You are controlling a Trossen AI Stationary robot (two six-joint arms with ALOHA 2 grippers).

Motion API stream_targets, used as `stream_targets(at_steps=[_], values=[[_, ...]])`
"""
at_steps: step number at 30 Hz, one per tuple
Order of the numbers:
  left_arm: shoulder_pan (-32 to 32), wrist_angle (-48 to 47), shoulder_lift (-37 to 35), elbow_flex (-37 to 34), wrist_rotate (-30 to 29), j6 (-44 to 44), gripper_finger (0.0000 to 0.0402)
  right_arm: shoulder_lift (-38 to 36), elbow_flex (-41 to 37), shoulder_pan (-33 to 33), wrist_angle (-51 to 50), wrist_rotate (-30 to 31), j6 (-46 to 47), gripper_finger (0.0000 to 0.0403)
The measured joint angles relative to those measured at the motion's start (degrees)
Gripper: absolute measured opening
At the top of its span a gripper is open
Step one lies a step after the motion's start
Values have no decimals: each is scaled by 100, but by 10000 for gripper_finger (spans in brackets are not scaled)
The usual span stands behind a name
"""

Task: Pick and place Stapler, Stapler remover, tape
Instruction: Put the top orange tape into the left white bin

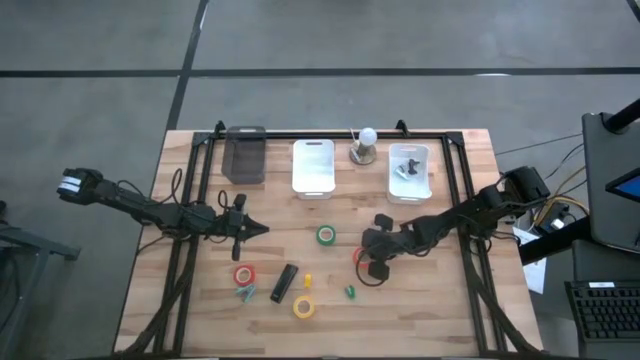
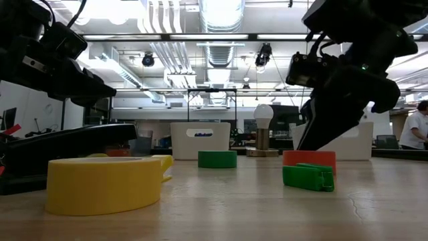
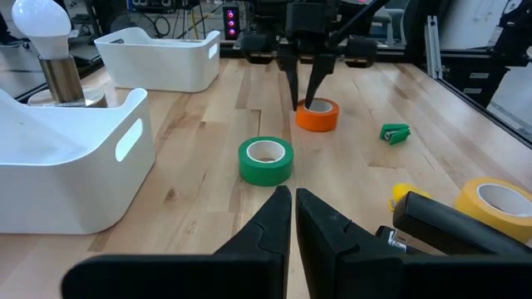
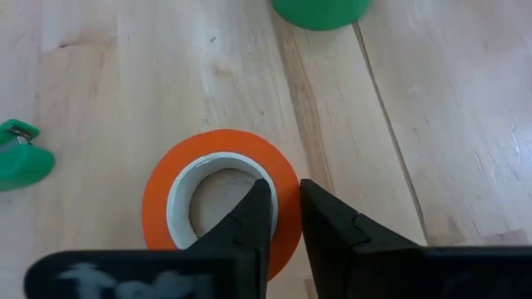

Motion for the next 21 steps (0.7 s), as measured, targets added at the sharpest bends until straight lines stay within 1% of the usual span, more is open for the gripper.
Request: stream_targets(at_steps=[12,16,21], values=[[0,0,1,1,-2,0,23,0,151,-15,17,51,-127,59],[0,0,0,0,0,0,23,0,301,-88,27,137,-381,58],[0,0,0,0,0,0,23,-9,666,-364,39,245,-848,53]])
